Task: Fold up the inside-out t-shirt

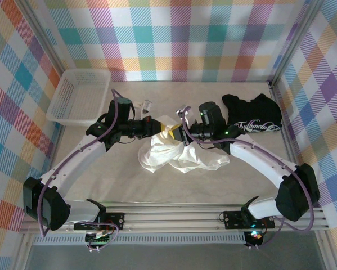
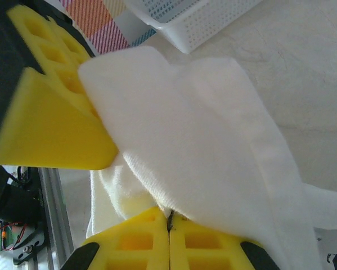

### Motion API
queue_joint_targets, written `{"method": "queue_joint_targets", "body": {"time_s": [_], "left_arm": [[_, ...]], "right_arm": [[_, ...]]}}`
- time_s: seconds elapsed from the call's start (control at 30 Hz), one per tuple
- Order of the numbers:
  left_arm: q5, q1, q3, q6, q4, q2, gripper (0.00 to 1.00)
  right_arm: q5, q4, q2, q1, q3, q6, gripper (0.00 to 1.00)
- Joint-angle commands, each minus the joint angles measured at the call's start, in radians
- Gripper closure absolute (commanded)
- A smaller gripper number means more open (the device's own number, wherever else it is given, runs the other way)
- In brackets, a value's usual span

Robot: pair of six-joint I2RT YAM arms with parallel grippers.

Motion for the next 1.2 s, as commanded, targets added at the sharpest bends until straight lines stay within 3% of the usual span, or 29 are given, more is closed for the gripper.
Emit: {"method": "queue_joint_targets", "body": {"time_s": [0.0, 0.33, 0.5, 0.67, 0.87, 1.17], "left_arm": [[-0.033, 0.009, -0.001, 0.034, -0.029, -0.011, 1.0], [-0.129, 0.009, -0.001, 0.051, -0.037, -0.012, 0.98], [-0.169, 0.0, -0.033, 0.088, -0.023, -0.069, 0.77], [-0.232, -0.059, -0.067, 0.15, -0.008, -0.132, 0.63], [-0.335, -0.126, -0.051, 0.221, -0.012, -0.143, 0.59], [-0.373, -0.151, -0.005, 0.275, 0.018, -0.053, 0.59]], "right_arm": [[-0.012, -0.009, -0.055, 0.0, 0.034, -0.019, 0.93], [-0.055, 0.014, -0.045, 0.0, 0.051, 0.049, 0.94], [-0.029, -0.012, -0.012, -0.007, 0.09, 0.127, 0.97], [-0.1, 0.004, 0.025, -0.025, 0.121, 0.208, 0.97], [-0.19, -0.011, 0.056, -0.045, 0.154, 0.266, 0.96], [-0.255, 0.014, 0.066, -0.069, 0.15, 0.315, 0.96]]}}
